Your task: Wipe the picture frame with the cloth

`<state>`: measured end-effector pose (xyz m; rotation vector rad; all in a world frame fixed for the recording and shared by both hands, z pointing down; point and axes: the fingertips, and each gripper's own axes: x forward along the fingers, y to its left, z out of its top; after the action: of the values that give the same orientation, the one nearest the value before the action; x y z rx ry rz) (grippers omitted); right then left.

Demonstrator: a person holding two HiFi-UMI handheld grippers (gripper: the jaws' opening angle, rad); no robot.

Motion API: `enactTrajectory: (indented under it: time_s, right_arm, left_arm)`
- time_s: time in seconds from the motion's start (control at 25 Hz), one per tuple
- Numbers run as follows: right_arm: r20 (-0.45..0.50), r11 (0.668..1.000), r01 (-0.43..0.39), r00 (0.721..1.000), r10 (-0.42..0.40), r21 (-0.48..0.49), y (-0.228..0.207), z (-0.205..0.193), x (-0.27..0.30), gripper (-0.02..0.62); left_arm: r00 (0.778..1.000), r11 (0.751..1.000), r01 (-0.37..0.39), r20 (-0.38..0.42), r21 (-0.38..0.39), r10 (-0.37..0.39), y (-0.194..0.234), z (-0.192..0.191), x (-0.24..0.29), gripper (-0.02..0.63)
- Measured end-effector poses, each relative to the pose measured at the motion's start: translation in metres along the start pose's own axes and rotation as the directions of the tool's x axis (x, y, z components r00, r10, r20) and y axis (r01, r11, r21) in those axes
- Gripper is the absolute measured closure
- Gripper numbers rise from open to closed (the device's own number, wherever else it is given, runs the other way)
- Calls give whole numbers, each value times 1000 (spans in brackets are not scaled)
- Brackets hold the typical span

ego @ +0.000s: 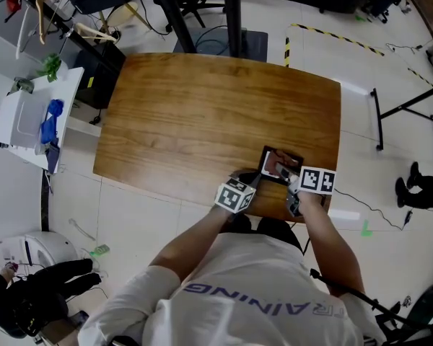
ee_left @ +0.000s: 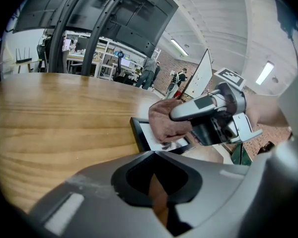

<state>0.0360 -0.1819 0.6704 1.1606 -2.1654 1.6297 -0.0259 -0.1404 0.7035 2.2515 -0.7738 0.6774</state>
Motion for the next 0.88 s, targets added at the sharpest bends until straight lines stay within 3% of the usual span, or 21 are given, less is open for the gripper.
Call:
enactTrajectory:
  time_s: [0.32,0.88]
  right_arm:
    - [-53,999,32,998,-32,-13,9,-12,34,469]
    - [-62,981,178,981,-183,-82,-28,-14,-3,469]
  left_arm:
    - [1000,1000,6,-3,-8,-7,-1,0,1,600]
    - [1000,1000,-6,4,5,6,0,0,-1,600]
